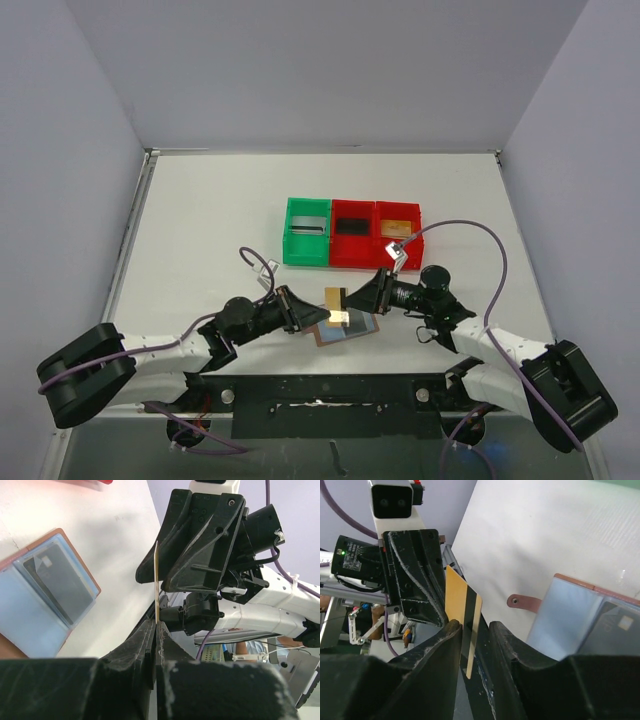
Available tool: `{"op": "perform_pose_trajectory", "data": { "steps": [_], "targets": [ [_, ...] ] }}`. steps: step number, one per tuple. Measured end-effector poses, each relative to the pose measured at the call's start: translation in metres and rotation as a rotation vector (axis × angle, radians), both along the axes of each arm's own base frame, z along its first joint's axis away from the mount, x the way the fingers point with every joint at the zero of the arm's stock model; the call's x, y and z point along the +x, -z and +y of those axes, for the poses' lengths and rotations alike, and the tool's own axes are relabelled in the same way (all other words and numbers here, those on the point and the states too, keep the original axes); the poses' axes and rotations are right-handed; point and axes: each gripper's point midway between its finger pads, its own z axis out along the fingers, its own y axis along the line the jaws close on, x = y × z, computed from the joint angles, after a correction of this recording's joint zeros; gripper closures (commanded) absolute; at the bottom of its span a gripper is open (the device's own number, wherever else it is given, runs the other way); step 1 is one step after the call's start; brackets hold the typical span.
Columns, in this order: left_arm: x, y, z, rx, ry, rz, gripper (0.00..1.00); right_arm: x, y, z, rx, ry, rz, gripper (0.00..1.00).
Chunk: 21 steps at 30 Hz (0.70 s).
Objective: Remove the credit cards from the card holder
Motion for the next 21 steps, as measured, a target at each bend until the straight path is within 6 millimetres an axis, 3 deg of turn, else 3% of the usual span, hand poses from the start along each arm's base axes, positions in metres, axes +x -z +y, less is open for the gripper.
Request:
{"op": "perform_pose_trajectory", "data": {
  "steps": [11, 18, 21],
  "targets": [
    [0.003, -0.009, -0.001, -0.042, -0.003, -0.007, 1.00, -0.013, -0.018, 0.005, 0.054, -0.101, -0.035, 0.81],
    [0.001, -0.016, -0.005, -0.080, 0.023, -0.014, 1.00, -0.013, -0.035, 0.005, 0.114, -0.110, -0.063, 0.98],
    [0.001, -0.019, -0.006, -0.099, 0.028, -0.017, 0.98, -0.013, -0.038, 0.003, 0.126, -0.110, -0.070, 1.00]
  ]
}}
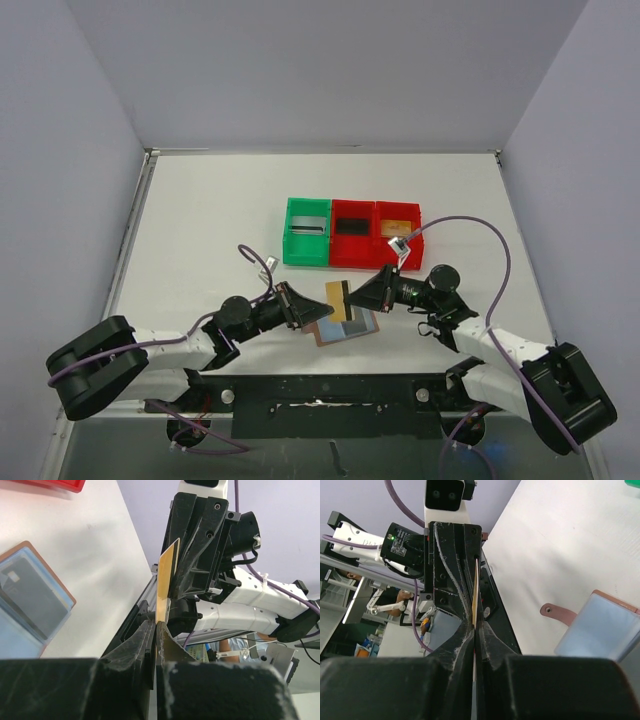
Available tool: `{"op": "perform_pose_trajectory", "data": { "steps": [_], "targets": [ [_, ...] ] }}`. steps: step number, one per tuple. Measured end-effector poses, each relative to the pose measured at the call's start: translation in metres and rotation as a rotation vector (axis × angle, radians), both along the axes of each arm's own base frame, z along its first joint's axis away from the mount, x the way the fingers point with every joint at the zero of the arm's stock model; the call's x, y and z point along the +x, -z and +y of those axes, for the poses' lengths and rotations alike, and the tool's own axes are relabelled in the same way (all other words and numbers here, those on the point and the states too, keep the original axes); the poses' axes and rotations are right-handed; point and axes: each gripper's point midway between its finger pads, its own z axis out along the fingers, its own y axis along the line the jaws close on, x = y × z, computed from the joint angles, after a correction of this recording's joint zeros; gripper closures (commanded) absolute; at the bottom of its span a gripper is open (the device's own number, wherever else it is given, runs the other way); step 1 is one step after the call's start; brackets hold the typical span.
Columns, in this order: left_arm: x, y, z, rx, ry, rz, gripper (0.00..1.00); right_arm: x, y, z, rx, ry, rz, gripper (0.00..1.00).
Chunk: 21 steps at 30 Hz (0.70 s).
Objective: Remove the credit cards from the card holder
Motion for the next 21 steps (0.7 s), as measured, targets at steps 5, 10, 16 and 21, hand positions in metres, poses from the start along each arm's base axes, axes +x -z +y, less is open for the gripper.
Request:
{"op": "perform_pose_trajectory", "data": {
  "steps": [5, 10, 16, 21],
  "targets": [
    [0.001, -0.002, 0.000, -0.013, -0.001, 0.002, 0.55, 0.002, -0.007, -0.007, 0.002, 0.025, -0.037, 1.00],
    [0.002, 0.009, 0.007, 0.042, -0.027, 0.029, 0.32, 0.026, -0.013, -0.028, -0.078, 0.177, -0.109, 1.00],
    [0.006, 0.022, 0.021, 0.135, -0.089, 0.045, 0.31, 0.085, -0.026, -0.069, -0.333, 0.524, -0.207, 1.00],
    [0.006, 0.040, 0.030, 0.217, -0.109, 0.066, 0.30, 0.132, -0.012, -0.119, -0.631, 0.764, -0.163, 1.00]
  ]
}}
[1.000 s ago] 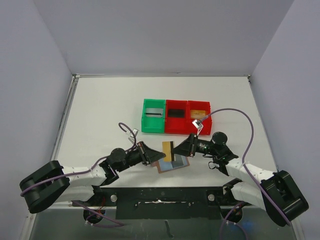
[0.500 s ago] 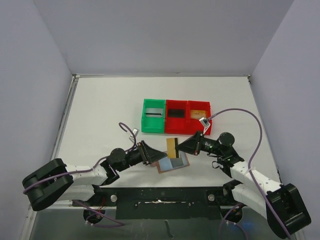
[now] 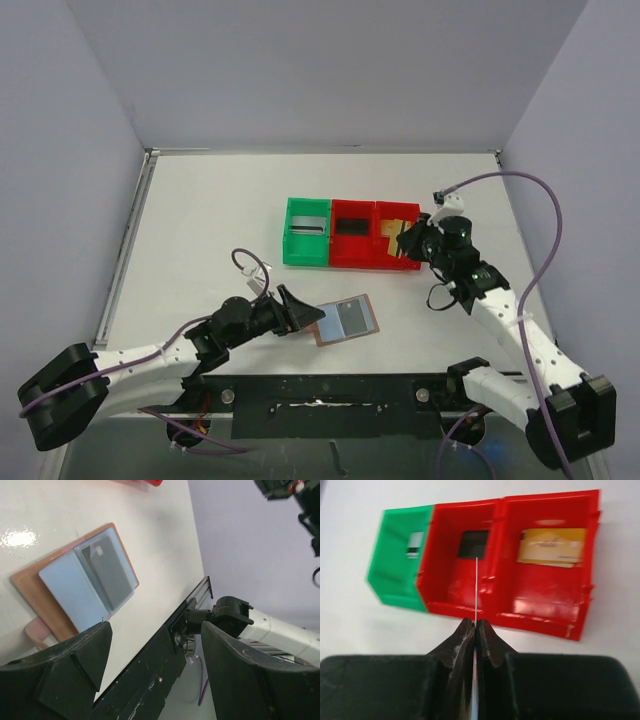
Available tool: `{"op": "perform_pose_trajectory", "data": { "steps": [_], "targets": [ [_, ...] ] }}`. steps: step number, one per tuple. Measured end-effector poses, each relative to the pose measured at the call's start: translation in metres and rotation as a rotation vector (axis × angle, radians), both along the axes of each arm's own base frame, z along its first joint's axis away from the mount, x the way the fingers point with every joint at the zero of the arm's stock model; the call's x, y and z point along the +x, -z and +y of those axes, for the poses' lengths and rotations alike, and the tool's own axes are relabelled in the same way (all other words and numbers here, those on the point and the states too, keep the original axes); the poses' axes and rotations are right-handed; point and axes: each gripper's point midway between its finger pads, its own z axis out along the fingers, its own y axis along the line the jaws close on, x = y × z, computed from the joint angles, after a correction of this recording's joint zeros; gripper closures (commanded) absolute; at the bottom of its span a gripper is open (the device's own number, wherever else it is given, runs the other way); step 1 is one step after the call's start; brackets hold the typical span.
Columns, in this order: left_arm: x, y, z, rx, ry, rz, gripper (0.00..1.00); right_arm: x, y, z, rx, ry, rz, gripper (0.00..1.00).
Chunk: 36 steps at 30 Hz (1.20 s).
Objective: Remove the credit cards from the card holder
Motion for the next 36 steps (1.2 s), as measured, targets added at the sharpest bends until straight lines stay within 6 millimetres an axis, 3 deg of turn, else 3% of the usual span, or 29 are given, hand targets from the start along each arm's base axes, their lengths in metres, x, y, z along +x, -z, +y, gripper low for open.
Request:
{"op": "perform_pose_trajectory", "data": {
  "steps": [4, 11, 22, 31, 36],
  "targets": [
    [-0.002, 0.012, 0.003, 0.053, 0.007, 0.017, 0.29, 0.034, 0.022, -0.024, -0.195, 0.085, 0.083, 1.00],
    [-0.003, 0.010, 0.001, 0.113, 0.037, 0.002, 0.29, 0.049, 0.055, -0.044, -0.500, -0.006, 0.097, 1.00],
    [-0.004, 0.010, 0.004, 0.182, 0.060, -0.011, 0.29, 0.068, 0.049, -0.038, -0.873, -0.366, -0.144, 1.00],
    [-0.003, 0.009, 0.008, 0.200, 0.053, -0.001, 0.29, 0.078, 0.071, -0.046, -0.996, -0.581, -0.176, 1.00],
    [-0.002, 0.009, 0.011, 0.206, 0.047, 0.004, 0.29, 0.083, 0.067, -0.044, -1.031, -0.664, -0.235, 1.00]
  ]
}}
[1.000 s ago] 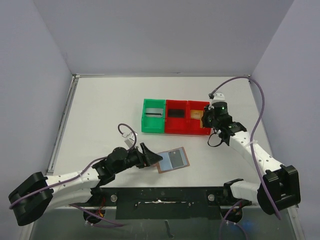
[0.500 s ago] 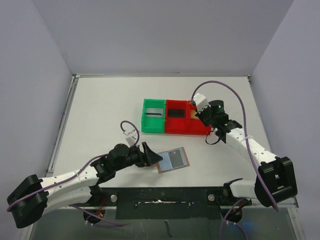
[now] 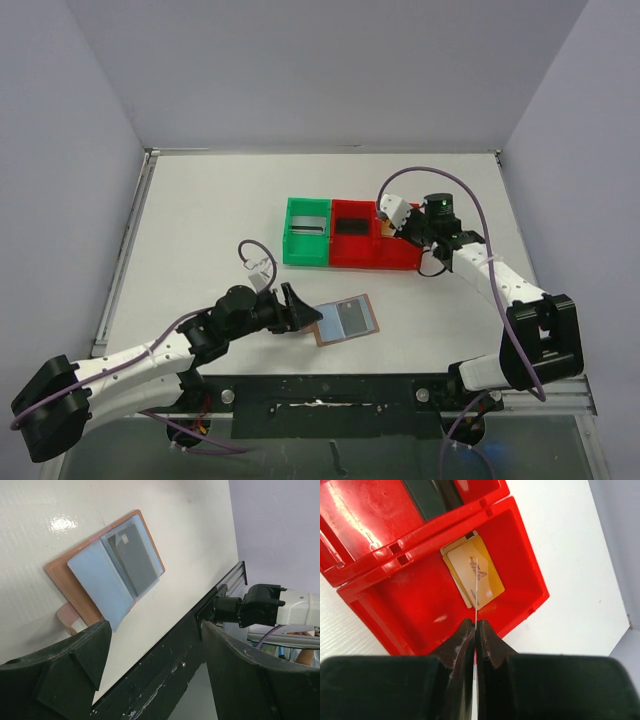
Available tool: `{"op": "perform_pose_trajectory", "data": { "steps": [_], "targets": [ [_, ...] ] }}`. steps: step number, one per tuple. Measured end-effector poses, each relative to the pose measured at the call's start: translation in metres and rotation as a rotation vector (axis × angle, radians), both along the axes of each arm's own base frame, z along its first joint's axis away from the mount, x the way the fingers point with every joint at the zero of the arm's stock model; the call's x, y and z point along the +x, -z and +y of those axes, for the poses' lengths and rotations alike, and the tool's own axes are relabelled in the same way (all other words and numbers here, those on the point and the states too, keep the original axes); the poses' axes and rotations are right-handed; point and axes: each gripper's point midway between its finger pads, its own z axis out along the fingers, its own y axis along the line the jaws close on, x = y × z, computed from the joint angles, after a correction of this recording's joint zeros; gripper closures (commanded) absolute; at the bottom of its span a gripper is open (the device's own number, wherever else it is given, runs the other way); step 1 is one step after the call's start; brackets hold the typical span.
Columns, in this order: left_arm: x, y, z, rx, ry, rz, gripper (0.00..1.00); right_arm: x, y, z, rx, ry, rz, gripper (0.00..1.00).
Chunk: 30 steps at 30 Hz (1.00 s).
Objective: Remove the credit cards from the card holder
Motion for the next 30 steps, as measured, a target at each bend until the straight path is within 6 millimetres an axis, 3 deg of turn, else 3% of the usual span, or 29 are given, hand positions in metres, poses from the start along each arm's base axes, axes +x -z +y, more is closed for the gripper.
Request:
{"op": "perform_pose_trajectory", "data": {
  "steps": [5, 18, 30],
  "targets": [
    [0.003, -0.002, 0.001, 0.005, -0.010, 0.004, 0.29, 0.012, -0.001, 0.004, -0.049, -0.069, -0.014, 1.00],
    [0.007, -0.010, 0.000, -0.001, -0.018, -0.001, 0.29, 0.020, 0.018, 0.009, -0.081, -0.186, 0.011, 1.00],
    [0.008, -0.019, 0.007, -0.017, -0.033, -0.014, 0.29, 0.055, 0.033, 0.006, -0.148, -0.242, 0.019, 1.00]
  ]
}}
